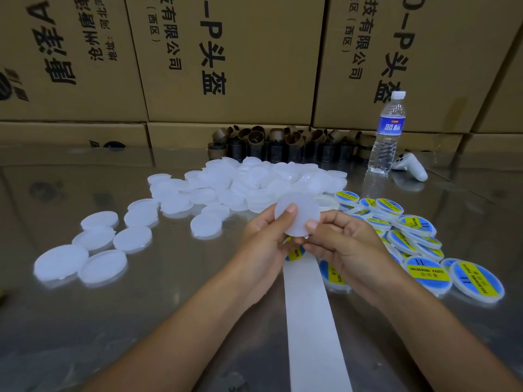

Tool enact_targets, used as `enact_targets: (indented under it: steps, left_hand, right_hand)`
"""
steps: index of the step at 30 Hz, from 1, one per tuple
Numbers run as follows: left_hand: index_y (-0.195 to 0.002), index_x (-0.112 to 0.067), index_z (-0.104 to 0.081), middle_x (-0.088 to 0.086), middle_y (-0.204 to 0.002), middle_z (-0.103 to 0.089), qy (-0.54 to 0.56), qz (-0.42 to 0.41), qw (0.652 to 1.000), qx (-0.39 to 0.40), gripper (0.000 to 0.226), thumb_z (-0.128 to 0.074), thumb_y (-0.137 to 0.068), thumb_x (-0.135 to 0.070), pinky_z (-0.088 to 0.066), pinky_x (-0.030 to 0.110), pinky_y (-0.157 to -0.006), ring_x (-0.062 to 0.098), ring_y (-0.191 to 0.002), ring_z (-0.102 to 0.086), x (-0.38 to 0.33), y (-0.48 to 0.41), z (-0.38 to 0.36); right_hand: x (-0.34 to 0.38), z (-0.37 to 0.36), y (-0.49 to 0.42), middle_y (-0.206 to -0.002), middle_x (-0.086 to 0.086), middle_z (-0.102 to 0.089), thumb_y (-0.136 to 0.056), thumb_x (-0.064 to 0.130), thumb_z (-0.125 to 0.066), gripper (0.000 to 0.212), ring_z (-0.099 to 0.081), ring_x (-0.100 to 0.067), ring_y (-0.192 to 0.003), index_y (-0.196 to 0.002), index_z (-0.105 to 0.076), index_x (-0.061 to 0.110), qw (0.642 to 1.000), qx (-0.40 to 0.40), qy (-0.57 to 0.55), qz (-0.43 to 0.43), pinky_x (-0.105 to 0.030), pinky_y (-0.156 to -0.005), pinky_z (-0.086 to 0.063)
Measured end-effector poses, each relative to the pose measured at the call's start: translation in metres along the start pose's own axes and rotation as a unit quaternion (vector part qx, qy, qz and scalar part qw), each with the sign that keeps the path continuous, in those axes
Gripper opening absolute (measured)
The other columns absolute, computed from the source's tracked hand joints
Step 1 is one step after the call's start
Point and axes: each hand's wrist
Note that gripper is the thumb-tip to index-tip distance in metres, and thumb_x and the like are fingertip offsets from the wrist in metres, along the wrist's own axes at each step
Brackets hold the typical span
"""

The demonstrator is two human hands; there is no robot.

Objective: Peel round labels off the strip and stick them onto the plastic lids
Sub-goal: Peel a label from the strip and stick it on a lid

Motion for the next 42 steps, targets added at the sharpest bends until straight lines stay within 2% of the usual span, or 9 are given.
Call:
enact_targets:
  steps: [6, 13, 18, 24, 31, 35, 38, 40, 42]
  left_hand:
    - [-0.112, -0.020, -0.061, -0.002, -0.099, -0.074, 0.036, -0.001, 0.999, 0.036, 0.028, -0.050, -0.086, -0.024, -0.055, 0.025, -0.077, 0.014, -0.092, -0.068, -0.001, -0.002, -0.004]
    - [-0.110, -0.026, -0.061, 0.006, -0.100, -0.074, 0.076, -0.003, 0.997, -0.005, 0.026, -0.047, -0.096, -0.010, -0.058, 0.027, -0.078, 0.021, -0.093, -0.071, -0.007, -0.004, 0.006]
    - [-0.104, -0.018, -0.061, 0.002, -0.088, -0.075, 0.020, -0.008, 0.998, -0.052, 0.019, -0.046, -0.098, -0.007, -0.059, 0.028, -0.071, 0.022, -0.083, -0.073, -0.007, -0.005, 0.011]
    - [-0.099, -0.017, -0.062, 0.001, -0.088, -0.074, -0.040, -0.013, 0.990, -0.134, 0.017, -0.051, -0.097, -0.005, -0.059, 0.027, -0.064, 0.019, -0.078, -0.073, -0.007, -0.007, 0.013]
    - [-0.089, -0.018, -0.065, 0.002, -0.090, -0.067, -0.148, 0.027, 0.969, -0.193, 0.015, -0.054, -0.096, -0.010, -0.058, 0.032, -0.071, 0.010, -0.066, -0.068, -0.003, -0.004, 0.011]
    - [-0.100, -0.012, -0.069, 0.010, -0.104, -0.072, -0.127, 0.120, 0.980, -0.100, 0.028, -0.051, -0.097, -0.033, -0.059, 0.035, -0.075, 0.020, -0.086, -0.069, -0.005, -0.001, 0.009]
    - [-0.110, -0.009, -0.068, 0.016, -0.111, -0.070, -0.118, 0.130, 0.983, -0.055, 0.026, -0.053, -0.096, -0.026, -0.057, 0.031, -0.073, 0.021, -0.087, -0.068, -0.005, 0.001, 0.009]
    - [-0.112, -0.008, -0.066, 0.019, -0.118, -0.066, -0.119, 0.122, 0.983, -0.068, 0.023, -0.058, -0.094, -0.018, -0.057, 0.033, -0.075, 0.023, -0.088, -0.066, -0.004, 0.001, 0.008]
    - [-0.119, -0.006, -0.062, 0.018, -0.125, -0.063, -0.126, 0.124, 0.981, -0.084, 0.029, -0.061, -0.092, -0.016, -0.055, 0.038, -0.082, 0.026, -0.095, -0.065, -0.003, 0.000, 0.007]
  right_hand:
    - [0.000, -0.004, 0.001, -0.078, -0.014, -0.072, -0.065, 0.022, -0.069, 0.026, -0.071, -0.017, -0.069, -0.083, -0.060, 0.006, 0.999, 0.005, 0.035, -0.011, -0.019, -0.064, -0.056]
    - [-0.010, 0.008, -0.008, -0.067, 0.005, -0.062, -0.083, 0.017, -0.069, 0.009, -0.052, -0.003, -0.054, -0.081, -0.062, 0.021, 0.938, -0.190, 0.268, 0.114, -0.021, -0.058, -0.047]
    - [-0.024, 0.008, -0.006, -0.080, 0.007, -0.063, -0.082, 0.019, -0.071, 0.022, -0.056, -0.005, -0.057, -0.096, -0.056, 0.027, 0.887, -0.091, 0.433, 0.135, -0.013, -0.055, -0.043]
    - [-0.017, 0.007, -0.011, -0.070, 0.005, -0.062, -0.081, -0.001, -0.068, 0.027, -0.051, 0.001, -0.045, -0.094, -0.061, 0.023, 0.944, -0.108, 0.304, 0.062, -0.016, -0.047, -0.043]
    - [-0.012, 0.011, -0.011, -0.063, 0.012, -0.064, -0.085, -0.003, -0.063, 0.032, -0.049, -0.021, -0.067, -0.096, -0.062, 0.027, 0.982, -0.112, 0.141, 0.058, -0.022, -0.051, -0.043]
    - [-0.012, 0.009, -0.012, -0.077, 0.003, -0.067, -0.084, -0.002, -0.064, 0.030, -0.056, -0.024, -0.071, -0.095, -0.063, 0.025, 0.985, -0.088, 0.135, 0.068, -0.037, -0.067, -0.047]
    - [-0.012, 0.008, -0.012, -0.077, 0.001, -0.067, -0.082, -0.002, -0.066, 0.028, -0.066, -0.014, -0.067, -0.094, -0.063, 0.023, 0.983, -0.074, 0.152, 0.075, -0.027, -0.066, -0.054]
    - [-0.016, 0.009, -0.011, -0.080, 0.001, -0.063, -0.082, 0.003, -0.069, 0.025, -0.062, -0.006, -0.064, -0.092, -0.062, 0.025, 0.953, -0.104, 0.252, 0.132, -0.015, -0.062, -0.050]
    - [-0.019, 0.009, -0.008, -0.084, 0.007, -0.056, -0.081, 0.012, -0.071, 0.022, -0.056, -0.001, -0.070, -0.096, -0.062, 0.026, 0.872, -0.144, 0.412, 0.223, -0.007, -0.063, -0.041]
Point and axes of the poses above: each hand's wrist, its own y-axis away from the middle knuckle, its own z-axis out of the back of the hand, x = y × z
